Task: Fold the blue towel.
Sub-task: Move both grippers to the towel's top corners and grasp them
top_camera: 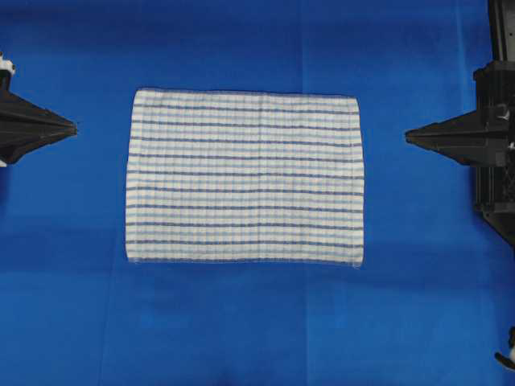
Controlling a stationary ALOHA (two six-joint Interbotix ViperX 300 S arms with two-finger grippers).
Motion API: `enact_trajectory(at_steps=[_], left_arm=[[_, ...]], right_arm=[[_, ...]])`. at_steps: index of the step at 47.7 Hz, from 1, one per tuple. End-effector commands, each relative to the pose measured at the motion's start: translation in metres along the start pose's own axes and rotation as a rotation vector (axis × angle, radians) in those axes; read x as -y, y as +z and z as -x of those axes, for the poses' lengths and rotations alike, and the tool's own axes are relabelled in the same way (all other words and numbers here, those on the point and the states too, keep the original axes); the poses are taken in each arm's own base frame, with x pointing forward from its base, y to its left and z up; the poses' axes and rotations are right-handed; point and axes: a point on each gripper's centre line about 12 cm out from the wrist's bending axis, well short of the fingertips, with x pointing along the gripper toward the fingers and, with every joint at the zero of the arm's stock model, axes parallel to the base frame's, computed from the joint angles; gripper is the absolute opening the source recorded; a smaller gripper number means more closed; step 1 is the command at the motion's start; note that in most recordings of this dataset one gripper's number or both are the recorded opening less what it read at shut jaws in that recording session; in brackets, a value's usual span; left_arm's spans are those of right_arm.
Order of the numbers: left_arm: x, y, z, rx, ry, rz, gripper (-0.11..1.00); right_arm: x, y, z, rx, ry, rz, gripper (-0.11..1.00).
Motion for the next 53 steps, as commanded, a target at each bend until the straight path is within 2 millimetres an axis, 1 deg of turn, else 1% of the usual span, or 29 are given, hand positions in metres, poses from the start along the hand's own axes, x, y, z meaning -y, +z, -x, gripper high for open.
enact_trajectory(at_steps=[1,8,13,19,24,28,29,31,33,37,38,40,41,43,48,53], left_arm=[[-0.001,0.003,-0.003,-0.009,0.008,0.037,0.00],[-0.002,0.003,-0.003,-0.020,0.015,0.044,0.00],[-0.011,-0.003,-0.005,-0.043,0.058,0.043,0.00],[-0.023,-0.015,-0.008,-0.108,0.115,0.042,0.00],[-0.036,-0.029,-0.012,-0.169,0.175,0.047,0.01],[-0.048,-0.042,-0.016,-0.225,0.226,0.056,0.02],[-0.051,-0.045,-0.017,-0.239,0.239,0.058,0.04],[-0.056,-0.051,-0.018,-0.264,0.262,0.062,0.12],[-0.062,-0.058,-0.020,-0.290,0.283,0.067,0.23],[-0.072,-0.071,-0.022,-0.339,0.323,0.077,0.47],[-0.075,-0.077,-0.022,-0.360,0.336,0.081,0.54],[-0.080,-0.084,-0.023,-0.381,0.352,0.086,0.66],[-0.082,-0.088,-0.024,-0.392,0.360,0.089,0.71],[-0.087,-0.096,-0.025,-0.411,0.376,0.094,0.76],[-0.098,-0.114,-0.028,-0.454,0.414,0.106,0.73],[-0.110,-0.133,-0.029,-0.494,0.450,0.107,0.72]], right_arm=[[0.003,0.009,-0.004,0.015,-0.013,-0.002,0.00],[0.013,0.001,-0.009,-0.075,-0.062,-0.017,0.00],[0.024,-0.007,-0.012,-0.128,-0.117,-0.047,0.00],[0.038,-0.020,-0.015,-0.178,-0.187,-0.071,0.00],[0.051,-0.032,-0.017,-0.225,-0.246,-0.095,0.01],[0.060,-0.043,-0.019,-0.270,-0.288,-0.117,0.09],[0.062,-0.047,-0.019,-0.283,-0.295,-0.122,0.13],[0.067,-0.054,-0.021,-0.313,-0.317,-0.136,0.22],[0.070,-0.061,-0.022,-0.337,-0.333,-0.147,0.33],[0.078,-0.076,-0.024,-0.390,-0.370,-0.174,0.59],[0.081,-0.080,-0.024,-0.403,-0.381,-0.181,0.66],[0.086,-0.088,-0.024,-0.430,-0.404,-0.201,0.76],[0.089,-0.093,-0.024,-0.448,-0.422,-0.214,0.79],[0.093,-0.101,-0.025,-0.472,-0.440,-0.227,0.79],[0.100,-0.117,-0.027,-0.507,-0.468,-0.236,0.73],[0.107,-0.133,-0.028,-0.538,-0.493,-0.242,0.73]])
